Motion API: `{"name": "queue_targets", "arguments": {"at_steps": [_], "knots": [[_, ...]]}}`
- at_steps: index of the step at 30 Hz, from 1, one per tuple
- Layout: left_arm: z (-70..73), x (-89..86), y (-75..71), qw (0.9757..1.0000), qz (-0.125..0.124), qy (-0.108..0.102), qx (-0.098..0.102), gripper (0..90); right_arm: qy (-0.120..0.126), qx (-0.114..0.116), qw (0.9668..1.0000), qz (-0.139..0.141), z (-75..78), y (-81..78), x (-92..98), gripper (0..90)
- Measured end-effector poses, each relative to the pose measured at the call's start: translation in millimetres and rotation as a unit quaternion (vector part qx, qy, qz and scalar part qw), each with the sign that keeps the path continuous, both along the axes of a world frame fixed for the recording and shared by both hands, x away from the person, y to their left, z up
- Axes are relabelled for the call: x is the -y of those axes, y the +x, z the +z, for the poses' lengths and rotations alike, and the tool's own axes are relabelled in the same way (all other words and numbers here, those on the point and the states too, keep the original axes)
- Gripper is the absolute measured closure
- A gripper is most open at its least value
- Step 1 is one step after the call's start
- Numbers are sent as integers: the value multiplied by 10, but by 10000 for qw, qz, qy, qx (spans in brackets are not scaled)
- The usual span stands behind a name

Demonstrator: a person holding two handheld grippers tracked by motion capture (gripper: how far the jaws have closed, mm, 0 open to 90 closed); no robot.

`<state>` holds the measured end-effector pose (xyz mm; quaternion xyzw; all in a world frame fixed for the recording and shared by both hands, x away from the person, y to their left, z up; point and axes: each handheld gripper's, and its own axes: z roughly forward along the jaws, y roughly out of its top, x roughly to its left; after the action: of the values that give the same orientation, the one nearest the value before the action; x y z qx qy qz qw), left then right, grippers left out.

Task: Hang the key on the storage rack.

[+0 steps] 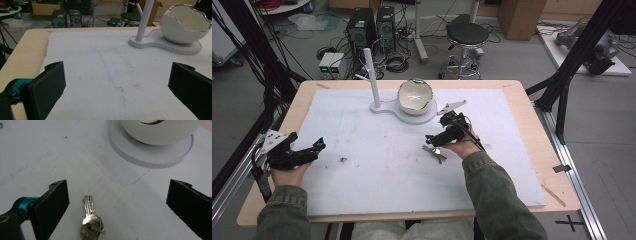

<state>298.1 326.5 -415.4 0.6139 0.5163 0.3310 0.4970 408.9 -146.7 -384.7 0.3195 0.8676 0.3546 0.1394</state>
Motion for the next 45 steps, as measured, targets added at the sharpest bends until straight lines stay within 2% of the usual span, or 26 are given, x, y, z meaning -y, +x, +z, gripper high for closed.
{"name": "queue_targets", "arguments": {"at_steps": [1, 6, 9, 12, 13, 20, 21, 24, 25, 26, 27, 28, 29, 30, 31, 36, 37, 39, 43, 44, 45], "knots": [[0, 0, 0, 10000, -6, 2, 2, 17, -115, -75, 9999, 50, -17, 20, -38, 36], [0, -1, 0, 10000, -1, -10, 8, 17, -246, -195, 9994, 158, -46, 51, -106, 36], [-1, -2, 2, 10000, -7, -6, -3, 17, -438, -276, 9984, 216, -77, 71, -163, 36], [-1, -2, 2, 10000, -3, -9, 3, 17, -477, -313, 9980, 264, -90, 81, -184, 37], [-1, -4, 2, 10000, -7, -8, 0, 17, -551, -427, 9971, 296, -98, 98, -206, 38], [-2, -3, 5, 10000, -11, -12, -5, 17, -800, -619, 9938, 455, -160, 138, -252, 43], [-2, -2, 4, 10000, -7, -8, -2, 17, -974, -687, 9917, 489, -192, 139, -263, 44], [-2, -2, 4, 10000, -8, -9, -3, 17, -1096, -794, 9896, 492, -220, 137, -273, 48], [-3, -1, 5, 10000, -8, -10, 0, 17, -1167, -888, 9876, 569, -247, 144, -279, 80], [-2, -1, 4, 10000, -16, -3, -4, 17, -1167, -888, 9876, 569, -247, 144, -279, 80], [-3, 1, 5, 10000, -11, -10, 2, 17, -1246, -1013, 9847, 679, -275, 152, -286, 165], [-3, 2, 6, 10000, -12, -12, 1, 17, -1246, -1013, 9847, 679, -275, 152, -286, 165], [-4, 2, 6, 10000, -17, -17, 2, 17, -1355, -1126, 9816, 732, -297, 145, -302, 191], [-4, 2, 6, 10000, -13, -18, -3, 17, -1355, -1126, 9816, 732, -297, 145, -302, 191], [-4, 2, 7, 10000, -15, -17, 0, 17, -1429, -1153, 9797, 799, -313, 148, -317, 244], [-7, 8, 11, 10000, -31, 17, -25, 17, -1506, -1220, 9773, 849, -323, 142, -347, 297], [-8, 9, 12, 10000, -34, 23, -28, 17, -1641, -1247, 9749, 844, -320, 140, -366, 343], [-9, 12, 14, 10000, -37, 23, -25, 17, -1709, -1279, 9729, 883, -314, 140, -389, 418], [-9, 12, 13, 10000, -28, 22, -23, 17, -1758, -1303, 9711, 951, -311, 151, -424, 481], [-10, 12, 13, 10000, -29, 19, -28, 17, -1758, -1303, 9711, 951, -311, 151, -424, 481], [-10, 12, 13, 10000, -32, 26, -33, 17, -1688, -1351, 9719, 927, -309, 159, -426, 525]]}}
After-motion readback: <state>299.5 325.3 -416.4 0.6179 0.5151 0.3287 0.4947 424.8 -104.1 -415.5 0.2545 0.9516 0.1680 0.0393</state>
